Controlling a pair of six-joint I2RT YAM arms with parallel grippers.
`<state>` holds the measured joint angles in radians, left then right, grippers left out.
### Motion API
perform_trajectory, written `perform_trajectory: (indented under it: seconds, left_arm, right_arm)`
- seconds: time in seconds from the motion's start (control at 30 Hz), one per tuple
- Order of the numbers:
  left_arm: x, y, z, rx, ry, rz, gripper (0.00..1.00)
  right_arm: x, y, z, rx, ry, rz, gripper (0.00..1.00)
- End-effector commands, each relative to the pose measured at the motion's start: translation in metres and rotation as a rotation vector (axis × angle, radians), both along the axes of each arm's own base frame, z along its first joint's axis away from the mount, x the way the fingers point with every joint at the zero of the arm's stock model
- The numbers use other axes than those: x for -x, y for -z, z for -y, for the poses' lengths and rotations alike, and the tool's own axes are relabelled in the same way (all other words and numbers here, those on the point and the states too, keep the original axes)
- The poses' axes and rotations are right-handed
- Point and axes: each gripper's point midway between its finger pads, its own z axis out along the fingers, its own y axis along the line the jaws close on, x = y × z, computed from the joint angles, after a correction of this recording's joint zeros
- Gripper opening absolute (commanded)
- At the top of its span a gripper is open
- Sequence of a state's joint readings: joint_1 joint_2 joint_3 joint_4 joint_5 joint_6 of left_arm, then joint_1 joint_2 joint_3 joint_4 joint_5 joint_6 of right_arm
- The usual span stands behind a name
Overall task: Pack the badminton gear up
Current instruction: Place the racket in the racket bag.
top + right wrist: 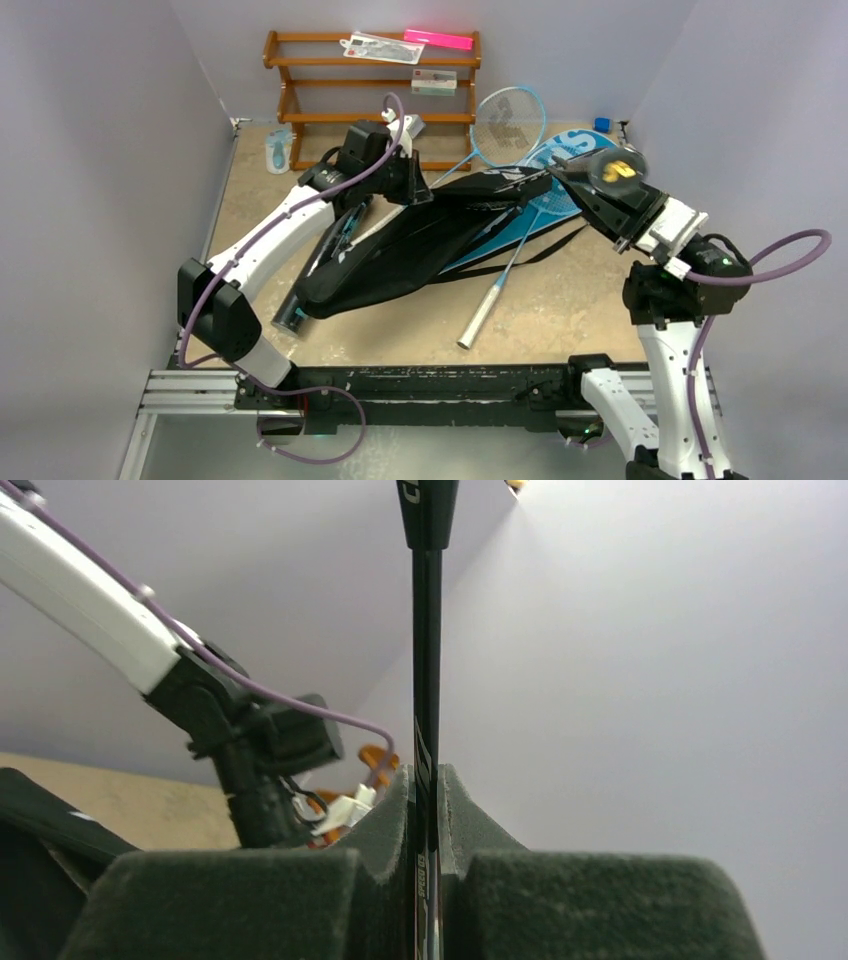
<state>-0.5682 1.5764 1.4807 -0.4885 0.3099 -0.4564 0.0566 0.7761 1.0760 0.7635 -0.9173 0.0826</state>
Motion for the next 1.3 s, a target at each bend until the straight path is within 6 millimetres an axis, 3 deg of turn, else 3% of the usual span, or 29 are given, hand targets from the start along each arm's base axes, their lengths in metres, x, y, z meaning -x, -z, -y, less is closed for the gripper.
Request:
perform_trajectory:
  seconds: [0.0, 0.2, 0.37, 0.6, 0.8, 0.97, 1.27]
  left_arm:
    - [-0.013, -0.049, 0.017, 0.151, 0.029, 0.085, 0.0]
    - [-0.013, -0.053, 0.023, 0.229, 0.045, 0.02, 0.0]
    - [-0.008, -0.058, 0.029, 0.272, 0.079, -0.004, 0.0]
    - [0.002, -0.059, 0.035, 0.324, 0.11, -0.07, 0.0]
    - [0.007, -0.063, 0.037, 0.364, 0.118, -0.09, 0.0]
    - [0.005, -0.055, 0.036, 0.361, 0.108, -0.111, 0.0]
    - [0.001, -0.048, 0.031, 0.368, 0.095, -0.125, 0.0]
  right_arm:
    - [0.038, -0.008, -0.008, -0.065, -0.169, 0.008, 0.0]
    - [0.043, 0.005, -0.01, -0.128, -0.293, -0.048, 0.0]
    - [0.031, 0.02, -0.011, -0.143, -0.314, -0.004, 0.0]
    - [0.012, 0.025, -0.013, -0.172, -0.348, 0.058, 0.0]
    - [0.007, 0.038, -0.027, -0.156, -0.33, 0.137, 0.0]
    - [0.005, 0.039, -0.039, -0.112, -0.312, 0.187, 0.0]
    - [0.008, 0.019, -0.032, -0.088, -0.192, 0.267, 0.0]
